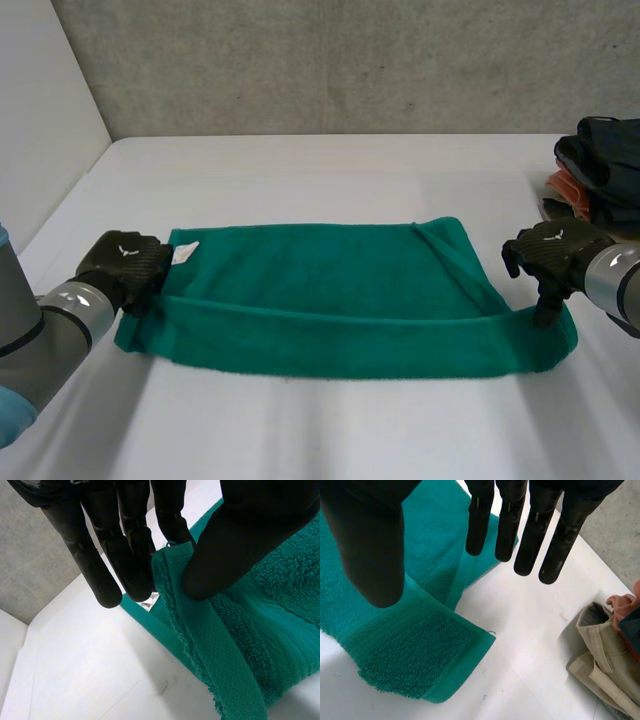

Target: Fold the laundry.

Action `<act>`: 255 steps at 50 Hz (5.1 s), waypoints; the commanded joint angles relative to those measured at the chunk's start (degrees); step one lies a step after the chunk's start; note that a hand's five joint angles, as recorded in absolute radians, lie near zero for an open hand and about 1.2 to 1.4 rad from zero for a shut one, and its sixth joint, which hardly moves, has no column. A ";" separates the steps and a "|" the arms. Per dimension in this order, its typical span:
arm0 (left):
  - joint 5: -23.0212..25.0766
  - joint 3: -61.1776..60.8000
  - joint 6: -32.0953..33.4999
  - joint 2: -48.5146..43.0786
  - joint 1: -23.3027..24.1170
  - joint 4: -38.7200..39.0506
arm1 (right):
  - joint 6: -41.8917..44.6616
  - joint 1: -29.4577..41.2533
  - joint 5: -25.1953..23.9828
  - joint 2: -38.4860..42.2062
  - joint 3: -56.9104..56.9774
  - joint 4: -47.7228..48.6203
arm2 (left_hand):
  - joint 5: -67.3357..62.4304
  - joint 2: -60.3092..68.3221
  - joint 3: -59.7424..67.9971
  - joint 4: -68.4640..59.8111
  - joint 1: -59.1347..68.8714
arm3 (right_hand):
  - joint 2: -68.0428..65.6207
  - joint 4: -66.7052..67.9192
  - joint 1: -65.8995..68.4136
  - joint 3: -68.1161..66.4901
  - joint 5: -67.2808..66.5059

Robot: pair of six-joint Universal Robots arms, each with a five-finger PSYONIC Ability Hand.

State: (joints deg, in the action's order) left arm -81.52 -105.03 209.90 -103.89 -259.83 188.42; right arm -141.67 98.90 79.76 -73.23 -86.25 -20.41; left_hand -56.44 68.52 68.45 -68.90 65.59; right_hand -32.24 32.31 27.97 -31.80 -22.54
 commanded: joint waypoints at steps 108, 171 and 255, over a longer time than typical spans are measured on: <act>0.66 -8.60 4.28 4.91 -1.29 13.33 | 10.61 3.85 1.97 -1.46 -7.27 7.79 | -13.56 11.48 11.55 -11.10 14.41 | -47.76 47.69 52.03 -48.20 -47.46; -12.43 15.76 11.94 -19.97 8.73 25.77 | -1.94 4.54 4.44 4.43 -3.83 24.99 | 56.44 -58.52 -58.45 58.90 -55.59 | 22.24 -22.31 -17.97 21.80 22.54; -9.01 3.52 -4.85 -4.83 6.62 25.69 | 19.15 42.16 -8.84 30.53 11.01 52.76 | 56.23 -58.30 -58.23 58.69 -55.37 | 22.24 -22.31 -17.97 21.80 22.54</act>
State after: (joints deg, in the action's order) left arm -90.60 -101.45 205.05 -108.77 -253.52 214.15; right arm -122.12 140.80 69.77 -44.68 -76.05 32.81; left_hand -2.81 11.80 12.16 -11.67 11.10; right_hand -28.61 31.37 21.09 -30.14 -21.56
